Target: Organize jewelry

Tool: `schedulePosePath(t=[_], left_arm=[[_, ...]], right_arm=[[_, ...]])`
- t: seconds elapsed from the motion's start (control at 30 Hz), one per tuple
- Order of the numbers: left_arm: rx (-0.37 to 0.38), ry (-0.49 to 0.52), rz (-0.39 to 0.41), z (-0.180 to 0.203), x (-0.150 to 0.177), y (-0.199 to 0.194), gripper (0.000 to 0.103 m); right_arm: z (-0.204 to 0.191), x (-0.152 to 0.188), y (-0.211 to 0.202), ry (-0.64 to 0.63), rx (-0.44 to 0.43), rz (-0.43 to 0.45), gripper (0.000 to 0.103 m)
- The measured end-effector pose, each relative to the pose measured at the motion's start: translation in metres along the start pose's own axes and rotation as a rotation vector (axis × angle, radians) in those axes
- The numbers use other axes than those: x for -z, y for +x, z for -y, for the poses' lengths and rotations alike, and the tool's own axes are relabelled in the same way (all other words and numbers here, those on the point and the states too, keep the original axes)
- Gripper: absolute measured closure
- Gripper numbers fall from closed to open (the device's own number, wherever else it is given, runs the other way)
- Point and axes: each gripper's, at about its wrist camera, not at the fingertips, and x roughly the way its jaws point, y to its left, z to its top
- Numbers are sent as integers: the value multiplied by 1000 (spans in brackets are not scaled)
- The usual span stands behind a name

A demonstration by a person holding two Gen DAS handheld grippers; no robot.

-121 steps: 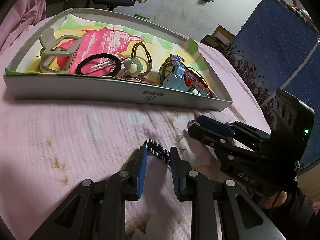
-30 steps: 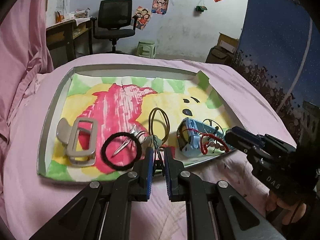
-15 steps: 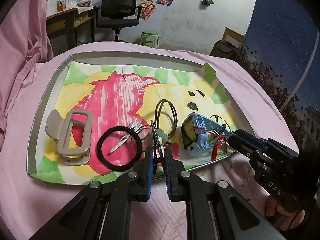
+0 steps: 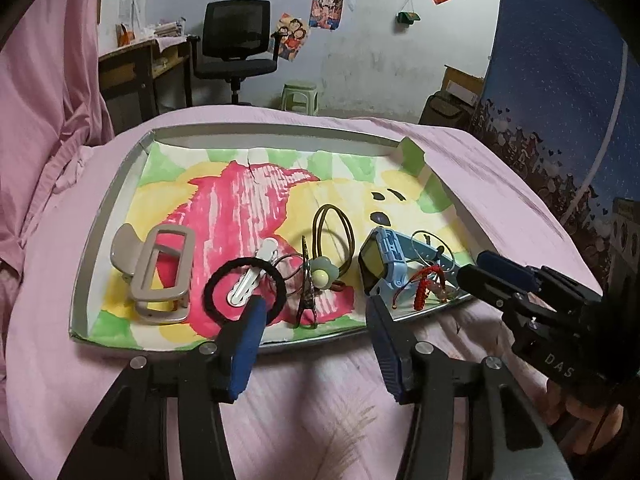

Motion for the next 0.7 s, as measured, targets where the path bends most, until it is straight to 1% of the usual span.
schedulePosePath(t=[0.03,0.17,0.23,0.27,0.3,0.37,0.4,0.47,0.57,0.63,0.7], left_arm=[[-2,-4,9,-1,1,-2,54],[-10,-38,54,-7,5,-12,54],[-15,-58,84,-10,7,-19,53],[-19,-67,101,-12,9,-22,50],[-23,-73,116,-13,10,-25,47],[-42,-80,155,-14,12,-34,38],[-46,-82,169,-14,14,-38,36],[-63,-84,194,-13,17,-45,23],[-105,-89,235,-13,24,-57,13],[-129,-92,263,-12,28,-64,9],[-147,-100,291,-12,33,-72,7]], right_arm=[[1,0,-1,0,1,3,70],[1,1,-9,-3,9,31,70],[1,1,-15,-2,16,53,65],[1,2,-18,1,20,68,60],[1,2,-22,3,23,83,59],[0,1,-26,8,27,103,56],[0,1,-30,13,31,117,54],[1,1,-36,18,36,137,47],[0,2,-44,23,41,165,38],[-2,3,-49,24,37,181,33],[-5,6,-56,23,44,202,26]])
